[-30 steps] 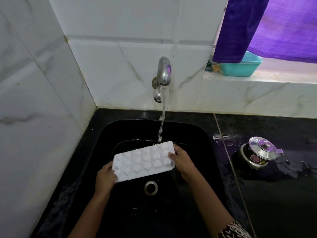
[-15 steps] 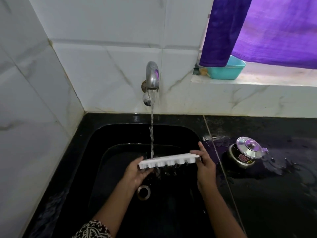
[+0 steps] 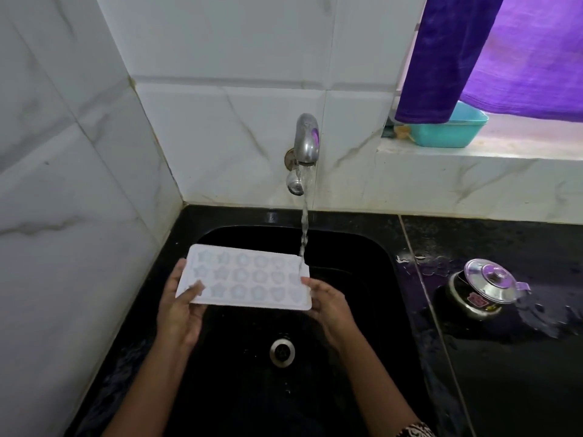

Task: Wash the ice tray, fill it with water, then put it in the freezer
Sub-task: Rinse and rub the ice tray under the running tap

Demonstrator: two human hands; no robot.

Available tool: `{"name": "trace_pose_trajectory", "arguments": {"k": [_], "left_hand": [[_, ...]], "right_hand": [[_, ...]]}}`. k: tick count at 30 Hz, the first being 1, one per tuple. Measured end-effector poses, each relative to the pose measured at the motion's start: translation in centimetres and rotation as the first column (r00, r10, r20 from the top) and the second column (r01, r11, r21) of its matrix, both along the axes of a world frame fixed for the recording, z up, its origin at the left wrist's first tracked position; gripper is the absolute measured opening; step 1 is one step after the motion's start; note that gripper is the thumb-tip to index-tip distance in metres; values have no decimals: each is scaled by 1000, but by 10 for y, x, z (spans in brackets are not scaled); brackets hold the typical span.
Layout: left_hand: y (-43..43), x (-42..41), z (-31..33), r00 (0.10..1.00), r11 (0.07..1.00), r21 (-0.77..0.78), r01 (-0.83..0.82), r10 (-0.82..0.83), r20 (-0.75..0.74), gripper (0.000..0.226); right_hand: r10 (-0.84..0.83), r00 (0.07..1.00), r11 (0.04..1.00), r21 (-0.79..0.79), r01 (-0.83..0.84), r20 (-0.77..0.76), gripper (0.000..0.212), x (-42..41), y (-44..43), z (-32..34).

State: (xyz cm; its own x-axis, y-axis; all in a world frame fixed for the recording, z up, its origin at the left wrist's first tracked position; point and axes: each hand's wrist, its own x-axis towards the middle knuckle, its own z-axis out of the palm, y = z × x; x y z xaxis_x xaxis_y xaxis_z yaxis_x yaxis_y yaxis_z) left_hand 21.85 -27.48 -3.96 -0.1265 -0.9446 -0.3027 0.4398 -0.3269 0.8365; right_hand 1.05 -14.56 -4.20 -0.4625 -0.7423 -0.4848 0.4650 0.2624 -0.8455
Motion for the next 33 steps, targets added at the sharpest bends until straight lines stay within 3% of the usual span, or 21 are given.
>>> {"name": "trace_pose_trajectory", "arguments": {"k": [2,5,9,12,14,18,20,22,25,27,29,31,33], "left_hand": [[11,-10,-11,998,992,125,11,-3,-61,50],[37,-36,-30,980,942,297,157,-111,-163,33],[67,-73,-43,942,864,387,320,-245,-231,43],[71,-88,-37,937,893,334,303,-215,-275,53],[71,-88,-30,947,912,297,282,-216,-236,53],[73,-71,-24,970,941,237,240,-226,-85,51],[74,-58,-25,979,951,236,201,-199,-35,52],[71,-44,-25,988,961,227,156,-155,-20,55],[64,-27,-21,992,976,176,128,-129,-6,56],[62,-20,-19,992,981,149,127,-129,6,55],[61,-17,-19,991,983,131,129,-132,17,54],[60,-14,-18,990,984,115,135,-138,25,53],[62,-11,-17,988,985,74,153,-156,24,51]], "right_hand": [[49,956,998,43,-38,-291,26,-12,7,11],[102,778,993,114,-39,-620,27,-37,23,27],[207,632,968,251,-21,-747,41,-67,47,65],[405,368,885,460,72,-837,45,-80,35,90],[372,296,912,405,58,-880,46,-79,7,106],[301,515,953,268,-139,-803,52,-61,-82,133],[339,566,938,319,-138,-751,51,-59,-126,128],[270,654,955,283,-89,-707,43,-59,-149,118],[157,874,988,68,-141,-460,35,-63,-144,119],[174,942,983,2,-181,-286,40,-69,-130,116],[253,950,967,72,-243,-182,49,-72,-117,104],[386,871,907,298,-298,-304,53,-69,-96,80],[430,800,865,445,-232,-419,55,-66,-68,50]]}}
